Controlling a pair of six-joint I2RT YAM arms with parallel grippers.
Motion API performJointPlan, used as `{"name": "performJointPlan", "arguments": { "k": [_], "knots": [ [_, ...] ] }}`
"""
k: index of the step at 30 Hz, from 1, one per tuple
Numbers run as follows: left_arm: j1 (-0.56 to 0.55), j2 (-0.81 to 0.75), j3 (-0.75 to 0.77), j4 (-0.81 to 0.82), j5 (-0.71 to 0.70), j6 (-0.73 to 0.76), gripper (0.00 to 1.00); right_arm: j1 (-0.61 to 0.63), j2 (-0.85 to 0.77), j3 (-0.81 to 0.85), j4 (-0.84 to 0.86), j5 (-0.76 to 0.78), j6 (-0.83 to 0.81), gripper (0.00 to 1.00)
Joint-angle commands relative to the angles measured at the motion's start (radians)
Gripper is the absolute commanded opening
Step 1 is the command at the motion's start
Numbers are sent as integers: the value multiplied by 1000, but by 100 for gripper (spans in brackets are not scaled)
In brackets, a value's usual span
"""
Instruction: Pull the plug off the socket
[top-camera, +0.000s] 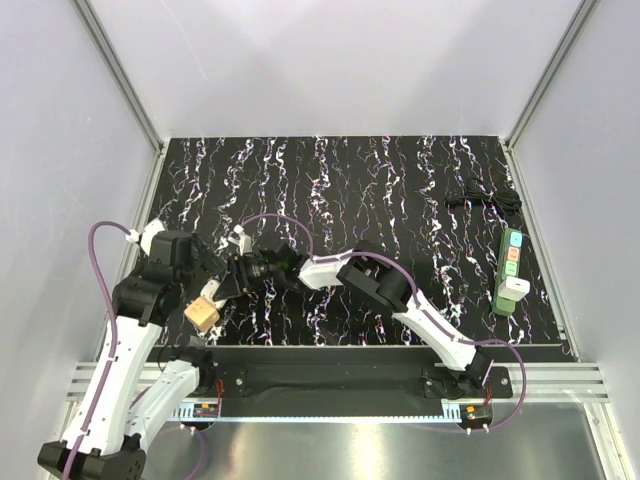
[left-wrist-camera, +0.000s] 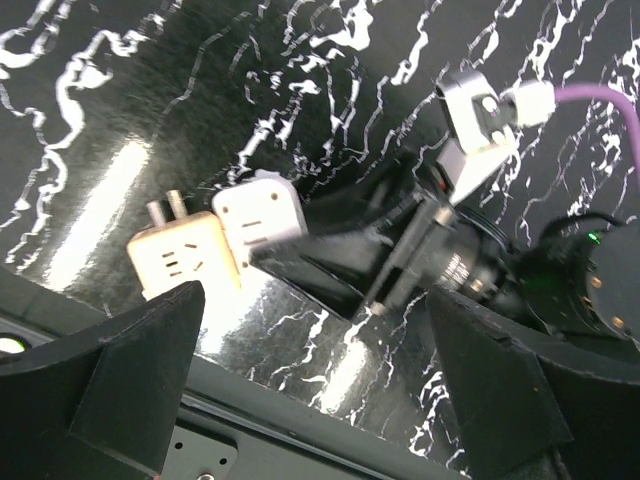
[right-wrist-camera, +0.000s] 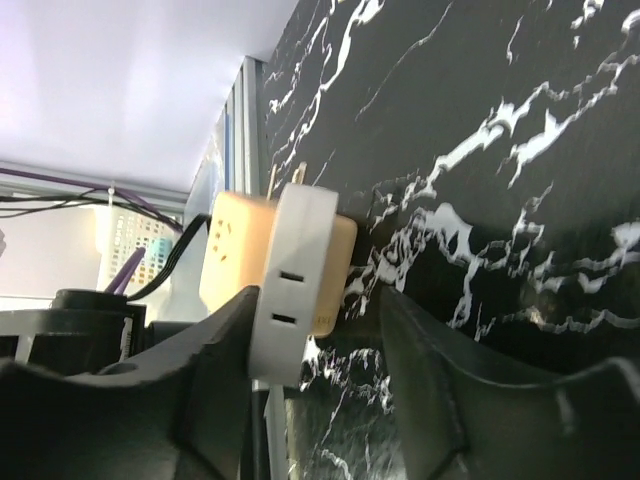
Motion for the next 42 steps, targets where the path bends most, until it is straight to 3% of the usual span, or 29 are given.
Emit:
{"name": "performJointPlan", "arguments": {
  "k": [1,6,8,11,20,28,34,38,39,40,42],
  "knots": [
    [5,19,0,52,57,16,99,8,42,68,66,-20,36,52],
    [5,12,-20,61,70,20,98,8,13,32,77,-3,30,44],
    [5,3,-38,73,76,21,98,8,-17,12,77,6,16,33],
    [5,0,-53,87,88,19,97,8,-57,-28,77,20,-10,24],
    [5,20,-82,133,134,22,96,-20,-218,-201,46,109,-125,22],
    [5,92,-168,291,324,34,93,-40,-303,-255,-96,231,-243,23],
    [5,151,-207,345,344,39,91,-51,-326,-268,-152,287,-291,28],
    [5,128,-254,371,310,28,76,-58,-333,-275,-167,316,-300,29],
    [5,112,-263,380,309,25,69,-58,-338,-278,-166,320,-303,30],
    [5,106,-277,392,304,21,53,-61,-343,-281,-167,324,-306,31],
    [5,83,-280,397,298,13,37,-63,-349,-287,-172,327,-313,35]
  ]
}}
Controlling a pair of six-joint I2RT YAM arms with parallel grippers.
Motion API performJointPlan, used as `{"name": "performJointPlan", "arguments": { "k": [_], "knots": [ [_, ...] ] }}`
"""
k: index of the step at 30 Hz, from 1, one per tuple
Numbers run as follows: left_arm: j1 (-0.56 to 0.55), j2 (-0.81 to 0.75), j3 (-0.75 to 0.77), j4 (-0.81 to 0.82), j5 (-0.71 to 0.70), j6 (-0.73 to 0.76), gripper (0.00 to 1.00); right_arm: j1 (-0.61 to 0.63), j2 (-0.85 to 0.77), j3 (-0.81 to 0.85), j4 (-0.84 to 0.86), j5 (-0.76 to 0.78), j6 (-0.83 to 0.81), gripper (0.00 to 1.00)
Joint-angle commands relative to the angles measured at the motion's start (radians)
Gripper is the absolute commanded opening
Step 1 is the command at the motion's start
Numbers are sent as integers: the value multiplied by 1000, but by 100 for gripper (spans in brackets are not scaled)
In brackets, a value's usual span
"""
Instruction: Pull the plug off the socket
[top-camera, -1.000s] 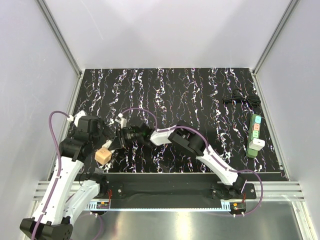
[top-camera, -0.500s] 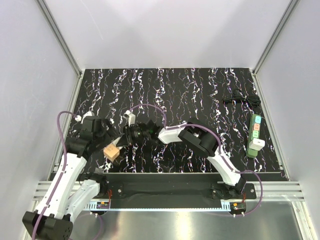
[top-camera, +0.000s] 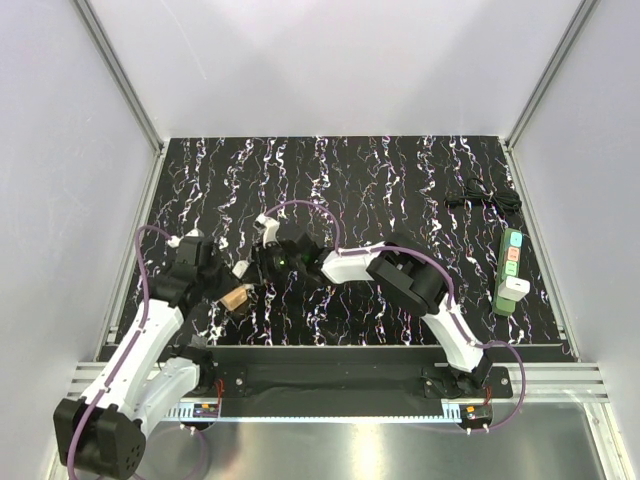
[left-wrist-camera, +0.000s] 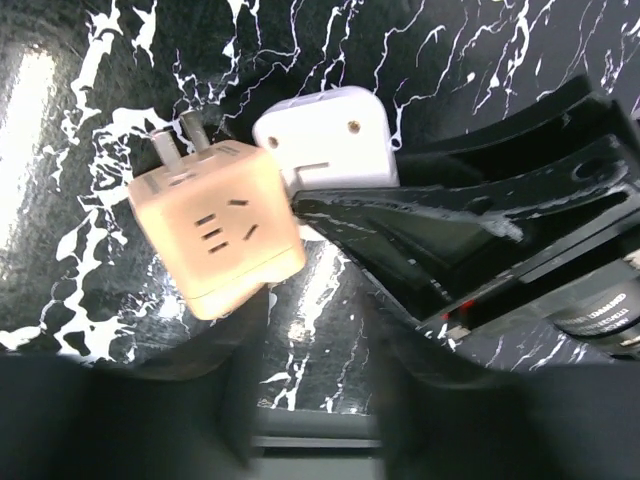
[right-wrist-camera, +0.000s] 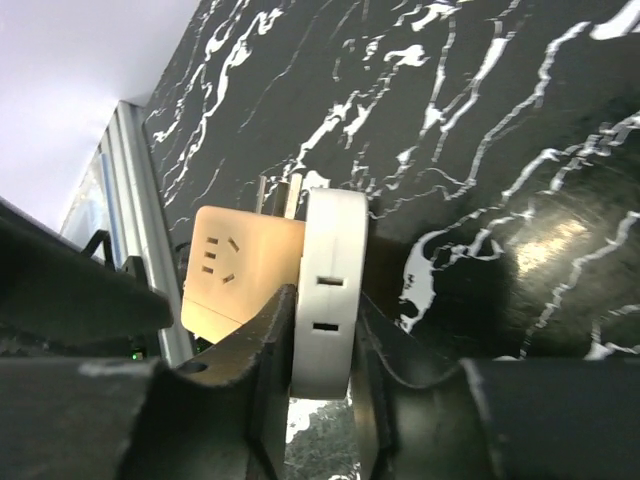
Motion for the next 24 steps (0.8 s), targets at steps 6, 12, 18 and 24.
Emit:
{"name": "performJointPlan", "arguments": {
  "k": [6,12,18,24],
  "knots": [
    [8,-64,2,68,-55,9,20,-15,-69,-13,-6,31,-49,41],
    [17,-32,-9,70,-61,-9,18,-15,-84,-27,22,-10,-45,50],
    [24,-37,-38,58,-92,-28,17,-15,-98,-42,78,-72,-29,60],
    [32,-31,-60,53,-104,-40,14,-15,-127,-85,154,-98,-14,71]
  ]
}}
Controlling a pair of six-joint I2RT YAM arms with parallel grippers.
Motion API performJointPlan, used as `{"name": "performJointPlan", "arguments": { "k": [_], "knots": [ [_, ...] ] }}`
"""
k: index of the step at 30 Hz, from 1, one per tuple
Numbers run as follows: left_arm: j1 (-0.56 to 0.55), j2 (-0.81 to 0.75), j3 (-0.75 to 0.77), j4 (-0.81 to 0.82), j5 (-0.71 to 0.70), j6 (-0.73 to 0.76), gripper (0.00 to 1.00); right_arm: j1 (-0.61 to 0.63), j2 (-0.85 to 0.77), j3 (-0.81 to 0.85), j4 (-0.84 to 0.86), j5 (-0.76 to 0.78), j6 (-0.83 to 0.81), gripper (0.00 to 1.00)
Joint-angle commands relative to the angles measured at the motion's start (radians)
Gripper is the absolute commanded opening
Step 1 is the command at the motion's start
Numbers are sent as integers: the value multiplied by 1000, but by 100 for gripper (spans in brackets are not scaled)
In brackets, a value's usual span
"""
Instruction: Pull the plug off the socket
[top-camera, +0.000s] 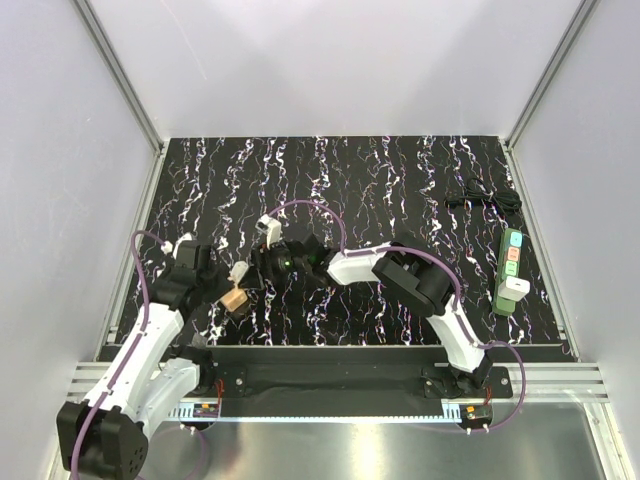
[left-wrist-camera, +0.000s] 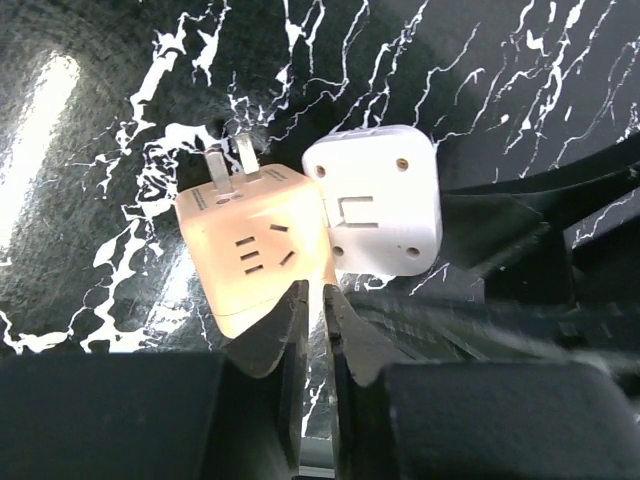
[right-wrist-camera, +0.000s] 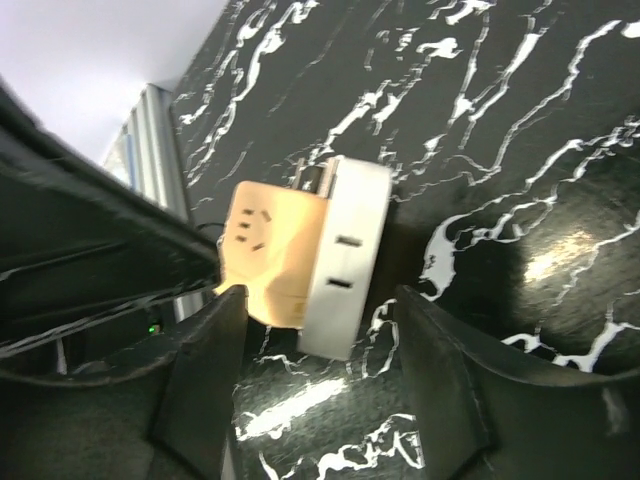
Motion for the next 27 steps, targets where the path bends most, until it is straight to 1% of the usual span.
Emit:
{"name": "performJointPlan", "arguments": {
  "k": [1,7,11,15,27],
  "knots": [
    [7,3,-9,21,-35,-14,14,-4,-84,-25,101,-37,0,72],
    [13,22,-20,21,-52,-14,13,-3,-51,-7,136,-82,37,72],
    [16,35,-27,20,-65,-20,8,-6,-17,12,165,-99,71,72],
    [18,36,-38,18,-84,-28,6,-6,-6,19,156,-96,68,71],
    [19,50,-53,12,-122,-51,4,-12,20,36,136,-83,63,71]
  ]
}}
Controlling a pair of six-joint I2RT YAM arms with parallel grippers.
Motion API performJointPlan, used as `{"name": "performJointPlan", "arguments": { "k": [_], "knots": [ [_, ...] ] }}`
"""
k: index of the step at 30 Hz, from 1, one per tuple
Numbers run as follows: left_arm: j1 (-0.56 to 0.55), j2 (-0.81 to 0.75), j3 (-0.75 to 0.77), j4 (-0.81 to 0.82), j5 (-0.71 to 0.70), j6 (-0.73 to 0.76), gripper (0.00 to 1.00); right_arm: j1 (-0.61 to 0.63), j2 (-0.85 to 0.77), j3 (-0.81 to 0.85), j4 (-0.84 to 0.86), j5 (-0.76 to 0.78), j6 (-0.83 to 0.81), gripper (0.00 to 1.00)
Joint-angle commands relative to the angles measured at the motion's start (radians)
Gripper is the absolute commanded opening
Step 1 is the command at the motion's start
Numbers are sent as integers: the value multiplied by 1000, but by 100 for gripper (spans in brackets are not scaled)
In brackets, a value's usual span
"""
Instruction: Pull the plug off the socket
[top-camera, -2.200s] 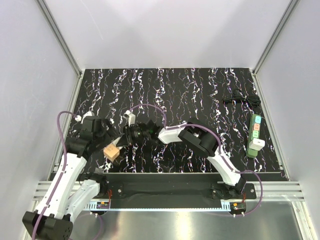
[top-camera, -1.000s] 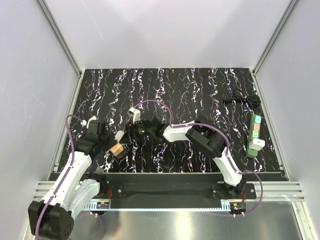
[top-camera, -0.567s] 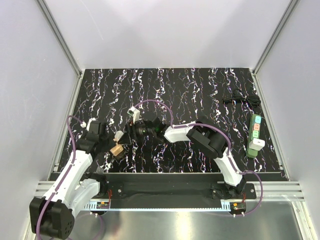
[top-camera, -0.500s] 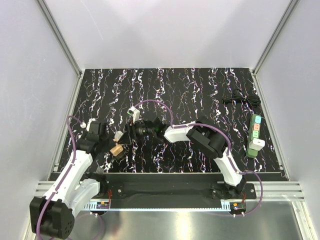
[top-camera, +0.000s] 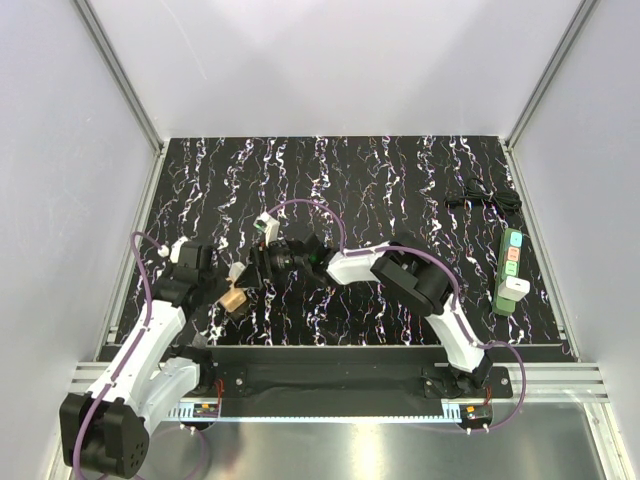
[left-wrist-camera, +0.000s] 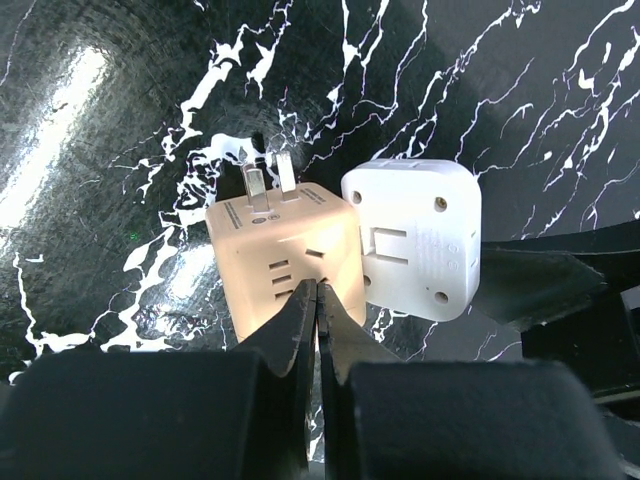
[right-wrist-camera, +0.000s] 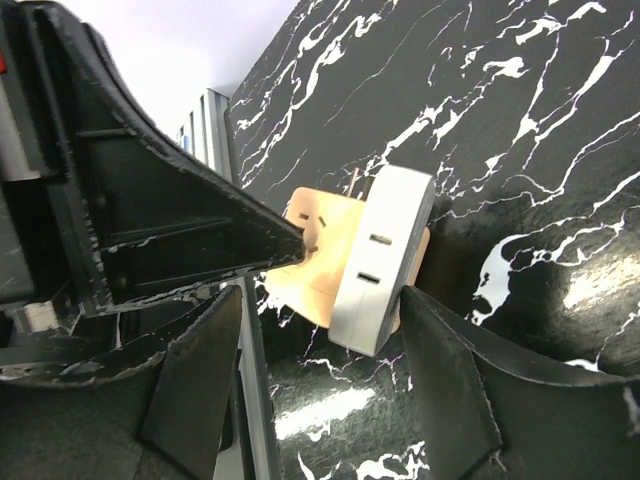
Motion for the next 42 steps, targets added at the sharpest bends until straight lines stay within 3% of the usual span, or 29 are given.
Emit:
{"name": "performJointPlan", "arguments": {
  "k": [1,30,35,39,42],
  "knots": [
    [7,20,-27,-5,-60,-16,3,-7,21,49,39,-6,-3,71],
    [18,30,-73,-52,-28,-106,0,-15,97,120,-2,39,24,57],
    [18,40,-75,-51,-30,-106,0,-51,76,57,30,72,62,49],
    [18,41,-75,-51,-36,-103,0,-84,84,32,94,27,125,37],
    [18,49,-70,-51,-34,-97,0,-88,103,40,117,-15,138,33]
  ]
}}
